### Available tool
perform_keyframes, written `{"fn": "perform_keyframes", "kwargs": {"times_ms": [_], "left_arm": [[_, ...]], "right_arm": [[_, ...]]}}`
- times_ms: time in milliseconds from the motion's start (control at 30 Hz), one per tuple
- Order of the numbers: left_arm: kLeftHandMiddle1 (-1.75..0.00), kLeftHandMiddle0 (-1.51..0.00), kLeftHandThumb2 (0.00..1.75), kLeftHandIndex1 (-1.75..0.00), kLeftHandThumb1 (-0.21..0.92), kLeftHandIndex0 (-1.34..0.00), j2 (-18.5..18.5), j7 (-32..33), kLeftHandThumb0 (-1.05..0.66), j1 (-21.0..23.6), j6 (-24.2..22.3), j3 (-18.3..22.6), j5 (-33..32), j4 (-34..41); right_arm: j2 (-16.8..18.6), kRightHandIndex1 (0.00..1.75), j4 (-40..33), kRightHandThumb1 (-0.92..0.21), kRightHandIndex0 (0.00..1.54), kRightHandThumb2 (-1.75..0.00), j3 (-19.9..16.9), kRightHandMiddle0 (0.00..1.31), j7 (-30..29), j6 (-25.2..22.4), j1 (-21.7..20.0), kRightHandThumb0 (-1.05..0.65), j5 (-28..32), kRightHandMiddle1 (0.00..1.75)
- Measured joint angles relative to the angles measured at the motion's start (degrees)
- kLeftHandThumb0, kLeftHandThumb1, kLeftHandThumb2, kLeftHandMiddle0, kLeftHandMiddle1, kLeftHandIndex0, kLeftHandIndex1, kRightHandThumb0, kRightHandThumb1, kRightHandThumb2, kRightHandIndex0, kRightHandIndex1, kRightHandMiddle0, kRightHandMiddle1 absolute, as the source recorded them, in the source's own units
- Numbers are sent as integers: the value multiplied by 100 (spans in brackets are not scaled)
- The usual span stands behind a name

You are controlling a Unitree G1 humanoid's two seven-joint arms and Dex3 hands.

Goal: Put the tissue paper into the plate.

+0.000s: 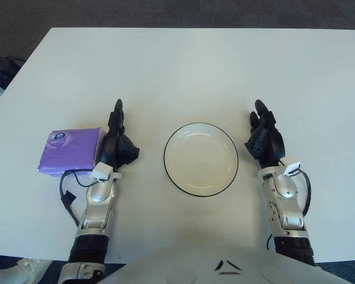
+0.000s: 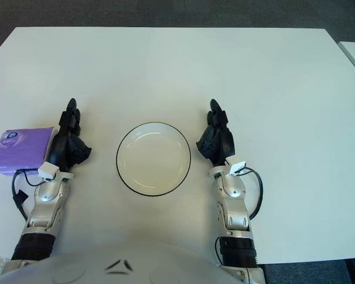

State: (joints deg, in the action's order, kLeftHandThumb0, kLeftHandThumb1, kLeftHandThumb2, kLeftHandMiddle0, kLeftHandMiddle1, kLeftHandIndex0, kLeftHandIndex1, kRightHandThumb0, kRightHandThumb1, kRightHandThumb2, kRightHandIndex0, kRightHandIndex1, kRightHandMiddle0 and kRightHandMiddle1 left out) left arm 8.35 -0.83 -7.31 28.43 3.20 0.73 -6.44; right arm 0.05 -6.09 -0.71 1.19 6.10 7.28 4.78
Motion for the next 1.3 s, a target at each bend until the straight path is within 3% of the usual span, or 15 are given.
{"fn": "perform_keyframes", "kwargs": {"times_ms": [1100, 1300], "left_arm": [[0, 0, 129, 0, 92, 0, 31, -80, -105, 34, 14, 19, -34, -41], [0, 0, 127, 0, 92, 0, 39, -94, -105, 97, -246, -24, 20, 202]], "right_arm": [[70, 3, -192, -92, 7, -110, 31, 0, -77, -179, 84, -85, -10, 15], [79, 3, -187, -92, 8, -110, 29, 0, -93, -179, 74, -85, -11, 16]]}}
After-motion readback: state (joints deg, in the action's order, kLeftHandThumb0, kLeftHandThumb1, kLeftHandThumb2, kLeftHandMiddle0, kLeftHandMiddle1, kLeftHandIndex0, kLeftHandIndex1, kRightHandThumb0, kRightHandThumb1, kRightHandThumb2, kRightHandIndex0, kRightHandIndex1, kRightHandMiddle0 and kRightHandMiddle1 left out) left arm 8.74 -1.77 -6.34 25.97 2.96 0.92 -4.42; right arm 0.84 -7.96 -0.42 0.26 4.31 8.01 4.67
